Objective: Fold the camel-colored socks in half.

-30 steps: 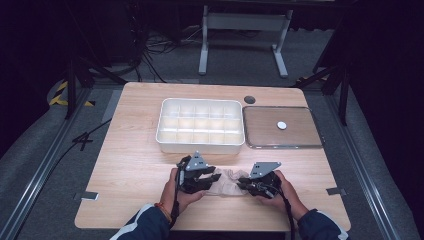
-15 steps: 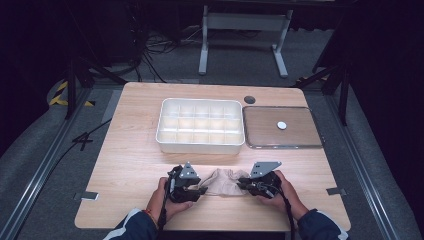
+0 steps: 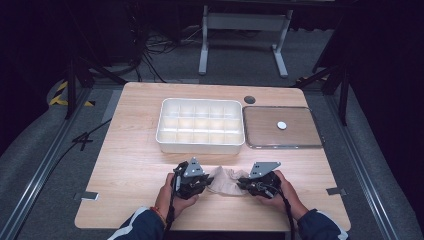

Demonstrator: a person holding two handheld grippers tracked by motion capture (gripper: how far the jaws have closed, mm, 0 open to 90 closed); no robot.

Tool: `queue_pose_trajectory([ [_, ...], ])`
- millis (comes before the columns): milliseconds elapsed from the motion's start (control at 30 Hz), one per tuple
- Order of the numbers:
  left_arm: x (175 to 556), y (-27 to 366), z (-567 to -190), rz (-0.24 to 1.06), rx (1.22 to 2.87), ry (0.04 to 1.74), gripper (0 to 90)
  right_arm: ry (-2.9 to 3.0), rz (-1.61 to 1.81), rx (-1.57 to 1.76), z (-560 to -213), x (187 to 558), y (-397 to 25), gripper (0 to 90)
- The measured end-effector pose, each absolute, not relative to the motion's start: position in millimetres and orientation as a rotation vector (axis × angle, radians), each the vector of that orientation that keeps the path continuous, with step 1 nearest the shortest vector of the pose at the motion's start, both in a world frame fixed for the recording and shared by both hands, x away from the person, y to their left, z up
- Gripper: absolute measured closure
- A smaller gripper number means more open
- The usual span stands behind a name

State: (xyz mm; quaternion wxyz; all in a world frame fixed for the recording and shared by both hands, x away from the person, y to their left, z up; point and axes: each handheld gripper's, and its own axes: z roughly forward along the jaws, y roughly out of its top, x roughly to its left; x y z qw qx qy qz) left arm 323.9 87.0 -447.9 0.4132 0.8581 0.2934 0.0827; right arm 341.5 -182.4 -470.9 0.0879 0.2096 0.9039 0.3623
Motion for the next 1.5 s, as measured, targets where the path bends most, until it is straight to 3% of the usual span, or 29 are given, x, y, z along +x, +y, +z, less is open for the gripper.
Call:
queue_pose_trajectory([
  [500, 329, 44, -442, 0.207, 2.161, 0.645, 84.6, 2.692, 1.109, 0.642, -471, 341, -184, 77.1],
  [533, 329, 42, -443, 0.210, 2.171, 0.645, 84.6, 2.691, 1.110, 0.646, -471, 342, -184, 76.1],
  [567, 330, 38, -444, 0.221, 2.186, 0.641, 84.8, 2.683, 1.108, 0.644, -469, 341, -185, 69.3],
  [633, 330, 38, -445, 0.219, 2.190, 0.642, 84.9, 2.677, 1.110, 0.642, -467, 341, -186, 69.2],
  [800, 330, 40, -443, 0.215, 2.187, 0.639, 84.9, 2.567, 1.157, 0.694, -448, 341, -208, 70.0],
  [967, 328, 34, -444, 0.214, 2.194, 0.630, 84.9, 2.602, 1.064, 0.797, -463, 348, -220, 71.4],
  [1233, 326, 12, -446, 0.215, 2.225, 0.562, 84.9, 2.639, 1.072, 0.822, -471, 352, -219, 81.1],
  [1500, 328, -5, -457, 0.216, 2.259, 0.544, 84.8, 2.646, 1.100, 0.852, -472, 353, -220, 80.7],
])
